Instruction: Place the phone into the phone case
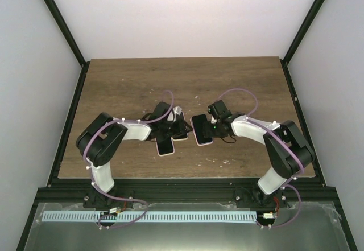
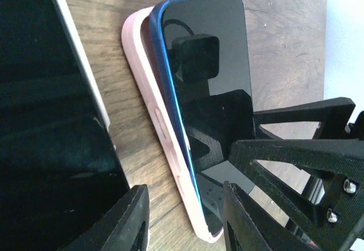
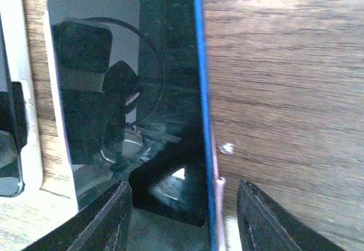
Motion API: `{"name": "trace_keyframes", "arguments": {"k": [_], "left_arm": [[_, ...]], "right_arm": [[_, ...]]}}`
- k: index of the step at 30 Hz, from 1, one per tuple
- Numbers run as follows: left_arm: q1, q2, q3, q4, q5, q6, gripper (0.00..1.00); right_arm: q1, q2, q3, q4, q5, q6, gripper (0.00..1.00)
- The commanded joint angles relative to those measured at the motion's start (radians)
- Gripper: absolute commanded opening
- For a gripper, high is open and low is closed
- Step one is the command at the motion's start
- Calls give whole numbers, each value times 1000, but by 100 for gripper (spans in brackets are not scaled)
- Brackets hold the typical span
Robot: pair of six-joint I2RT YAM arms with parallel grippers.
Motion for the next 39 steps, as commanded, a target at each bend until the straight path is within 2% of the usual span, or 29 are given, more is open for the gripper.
{"name": "trace_keyframes", "arguments": {"k": [1, 4, 10, 19, 39], "left_arm": [[-5, 37, 49, 35, 13, 12, 37], [-4, 63, 74, 25, 1, 14, 37], [-3, 128, 122, 26, -9, 13, 34], [-4, 197, 175, 41, -12, 13, 31], [-5, 226, 220, 56, 38, 30, 28]], "right_arm": [[1, -45, 32, -75, 68, 17, 52], [-2, -62, 44, -63, 78, 10, 50], [-28, -19, 79, -32, 75, -42, 35], [-84, 25, 101, 23, 15, -88, 28], [-87, 79, 56, 125, -188, -91, 13]]}}
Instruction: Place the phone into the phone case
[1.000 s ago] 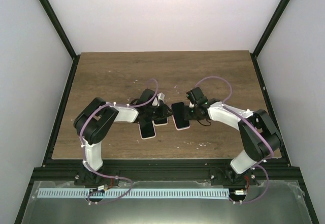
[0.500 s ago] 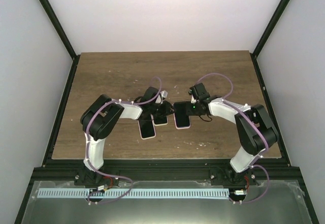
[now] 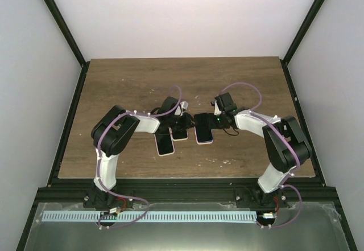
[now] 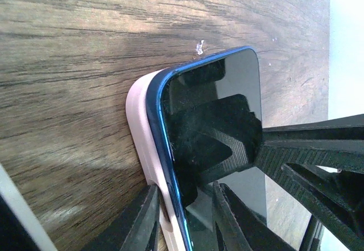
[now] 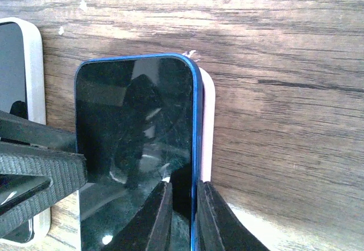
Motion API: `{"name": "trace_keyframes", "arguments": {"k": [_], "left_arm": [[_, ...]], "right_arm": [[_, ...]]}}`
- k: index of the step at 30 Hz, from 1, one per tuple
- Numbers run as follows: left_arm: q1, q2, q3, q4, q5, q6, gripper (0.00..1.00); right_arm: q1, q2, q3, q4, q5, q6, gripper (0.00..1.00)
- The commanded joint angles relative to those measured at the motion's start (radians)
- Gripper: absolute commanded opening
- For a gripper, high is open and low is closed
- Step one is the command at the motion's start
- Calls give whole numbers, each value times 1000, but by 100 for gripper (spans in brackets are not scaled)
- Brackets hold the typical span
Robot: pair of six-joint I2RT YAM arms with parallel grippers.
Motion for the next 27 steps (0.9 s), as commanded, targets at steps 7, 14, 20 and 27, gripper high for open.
{"name": "trace_keyframes", "arguments": {"k": [7, 14, 20, 27], "left_arm": [[-14, 31, 34, 53, 68, 28, 28], [-17, 11, 30, 6, 30, 48, 25], [-20, -19, 34, -42, 34, 54, 26], [-25, -65, 26, -116, 29, 106, 31]], "right_arm": [[21, 64, -22, 78, -137, 39, 11], [26, 46, -35, 36, -70, 82, 10], [24, -53, -43, -12, -28, 104, 15], [10, -144, -85, -3, -2, 139, 35]]}}
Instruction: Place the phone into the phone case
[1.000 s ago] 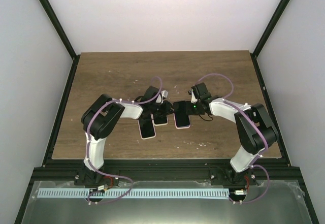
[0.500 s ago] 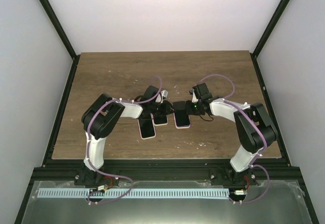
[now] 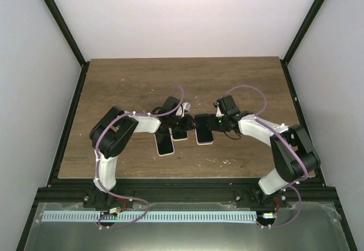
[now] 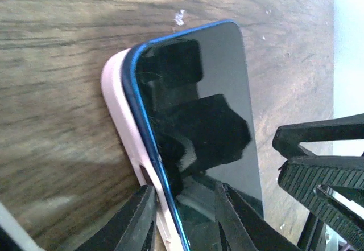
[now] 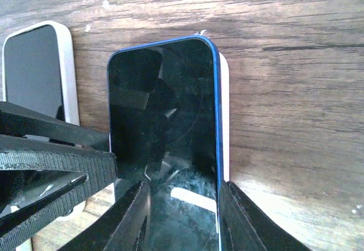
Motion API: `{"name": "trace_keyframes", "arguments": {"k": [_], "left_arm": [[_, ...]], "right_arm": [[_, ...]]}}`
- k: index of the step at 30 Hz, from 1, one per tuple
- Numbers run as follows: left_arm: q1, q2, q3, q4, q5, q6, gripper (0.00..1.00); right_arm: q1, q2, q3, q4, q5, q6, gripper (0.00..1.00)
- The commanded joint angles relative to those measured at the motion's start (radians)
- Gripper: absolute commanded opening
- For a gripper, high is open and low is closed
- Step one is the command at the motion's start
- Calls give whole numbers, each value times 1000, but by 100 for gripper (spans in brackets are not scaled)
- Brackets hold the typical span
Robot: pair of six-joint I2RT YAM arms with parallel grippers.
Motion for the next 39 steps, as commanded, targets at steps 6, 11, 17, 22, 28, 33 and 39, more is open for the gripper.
{"name": "trace_keyframes", "arguments": {"k": [6, 11, 17, 22, 28, 33, 39], "left_arm": [[-14, -48, -4, -27, 20, 39, 32], [-13, -42, -30, -10, -13, 20, 32], [-14, -27, -39, -19, -9, 11, 31], [-14, -49, -14, -130, -38, 95, 27], [-14, -47, -28, -130, -21, 102, 22], [-13, -58, -33, -156, -34, 123, 21], [-14, -72, -49, -143, -58, 139, 22]], "right_arm": [[-6, -62, -108, 92, -53, 46, 48], [-11, -61, -182, 220, -86, 49, 52], [-25, -9, -203, 314, -215, 74, 52], [-61, 5, -233, 425, -361, 128, 52], [-112, -22, -286, 627, -523, 247, 52], [-112, -24, -290, 709, -591, 308, 52], [-113, -17, -326, 815, -617, 381, 52]]}}
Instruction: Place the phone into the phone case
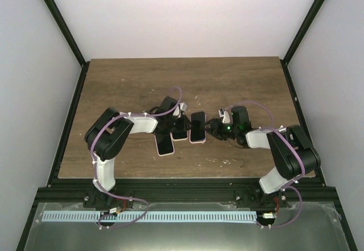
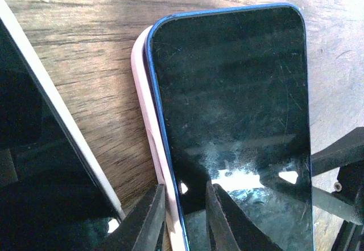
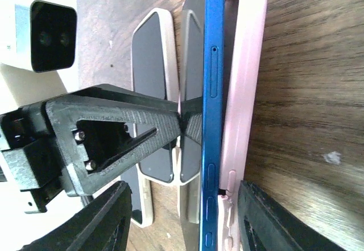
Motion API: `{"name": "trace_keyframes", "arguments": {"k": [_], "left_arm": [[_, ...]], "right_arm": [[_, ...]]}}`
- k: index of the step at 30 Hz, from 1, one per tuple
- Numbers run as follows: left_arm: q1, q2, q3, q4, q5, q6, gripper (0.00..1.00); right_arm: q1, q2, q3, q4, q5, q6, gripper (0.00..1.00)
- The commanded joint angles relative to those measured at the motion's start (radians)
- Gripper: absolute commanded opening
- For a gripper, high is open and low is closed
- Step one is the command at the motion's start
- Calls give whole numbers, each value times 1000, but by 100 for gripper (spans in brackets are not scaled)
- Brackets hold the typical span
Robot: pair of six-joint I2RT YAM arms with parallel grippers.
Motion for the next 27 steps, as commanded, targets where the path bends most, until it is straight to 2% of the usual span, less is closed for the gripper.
{"name": "trace_keyframes", "arguments": {"k": [1, 9, 16, 21, 23, 27], "left_arm": [[-17, -12, -29, -16, 15, 35, 23], [-18, -14, -49, -1, 10, 27, 23], [-18, -21, -50, 13, 8, 13, 23], [-19, -32, -65, 27, -9, 12, 23], [-20, -34, -60, 19, -14, 15, 23], [-19, -41, -65, 24, -30, 15, 23]], "right_arm": [[12, -8, -13, 214, -115, 85, 52], [12, 37, -78, 410, -145, 218, 54], [12, 87, -69, 451, -139, 240, 54], [13, 143, -2, 412, -168, 220, 56], [12, 155, 6, 403, -173, 220, 54], [12, 155, 9, 376, -158, 198, 42]]}}
